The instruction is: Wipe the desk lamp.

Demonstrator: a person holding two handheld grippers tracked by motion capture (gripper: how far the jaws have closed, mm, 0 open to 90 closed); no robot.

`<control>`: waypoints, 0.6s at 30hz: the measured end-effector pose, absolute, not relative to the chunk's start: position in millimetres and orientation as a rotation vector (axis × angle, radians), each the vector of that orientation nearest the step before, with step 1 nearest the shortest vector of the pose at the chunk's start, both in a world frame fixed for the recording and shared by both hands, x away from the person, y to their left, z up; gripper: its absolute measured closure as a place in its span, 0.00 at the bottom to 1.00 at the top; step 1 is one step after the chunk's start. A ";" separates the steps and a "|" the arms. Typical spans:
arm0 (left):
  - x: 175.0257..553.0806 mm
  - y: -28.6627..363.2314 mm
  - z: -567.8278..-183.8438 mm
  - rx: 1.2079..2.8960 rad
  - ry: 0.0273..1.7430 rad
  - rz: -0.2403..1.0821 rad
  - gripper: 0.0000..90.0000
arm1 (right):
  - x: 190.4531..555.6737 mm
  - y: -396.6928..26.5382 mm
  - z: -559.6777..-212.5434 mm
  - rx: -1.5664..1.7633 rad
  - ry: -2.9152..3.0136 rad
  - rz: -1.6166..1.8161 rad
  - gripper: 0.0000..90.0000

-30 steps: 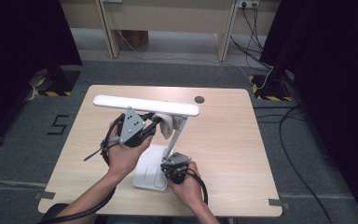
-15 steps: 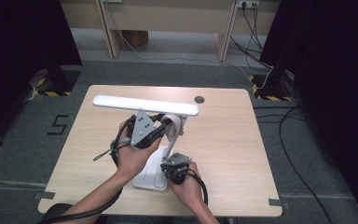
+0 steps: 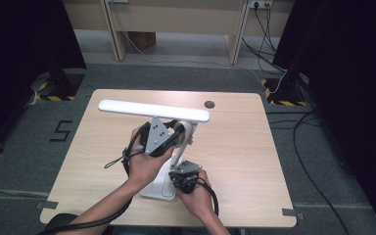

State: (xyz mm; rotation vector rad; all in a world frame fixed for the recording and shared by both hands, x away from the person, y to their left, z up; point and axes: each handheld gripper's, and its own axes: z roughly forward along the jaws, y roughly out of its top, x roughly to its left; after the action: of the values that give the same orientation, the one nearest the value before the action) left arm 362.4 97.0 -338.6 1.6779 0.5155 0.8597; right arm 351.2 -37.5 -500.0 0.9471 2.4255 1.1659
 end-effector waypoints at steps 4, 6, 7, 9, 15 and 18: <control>361.2 96.8 -342.1 1.689 0.511 0.864 0.86 | 351.3 -37.6 -500.1 0.945 2.425 1.168 1.00; 361.2 96.9 -344.1 1.694 0.506 0.872 0.86 | 351.3 -37.7 -500.1 0.945 2.425 1.166 1.00; 361.0 96.8 -345.0 1.697 0.508 0.874 0.86 | 351.2 -37.7 -500.1 0.946 2.425 1.166 1.00; 360.8 96.3 -346.7 1.701 0.506 0.875 0.86 | 351.2 -37.8 -500.1 0.944 2.426 1.166 1.00; 360.2 94.2 -352.8 1.716 0.509 0.867 0.86 | 351.4 -37.9 -499.9 0.945 2.427 1.167 1.00; 360.4 93.6 -355.7 1.720 0.508 0.865 0.86 | 351.4 -38.0 -499.7 0.945 2.427 1.167 1.00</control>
State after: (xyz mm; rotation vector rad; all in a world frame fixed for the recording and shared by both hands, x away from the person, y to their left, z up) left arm 360.4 93.6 -355.7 1.7199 0.5079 0.8647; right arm 351.4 -38.0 -499.7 0.9445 2.4272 1.1667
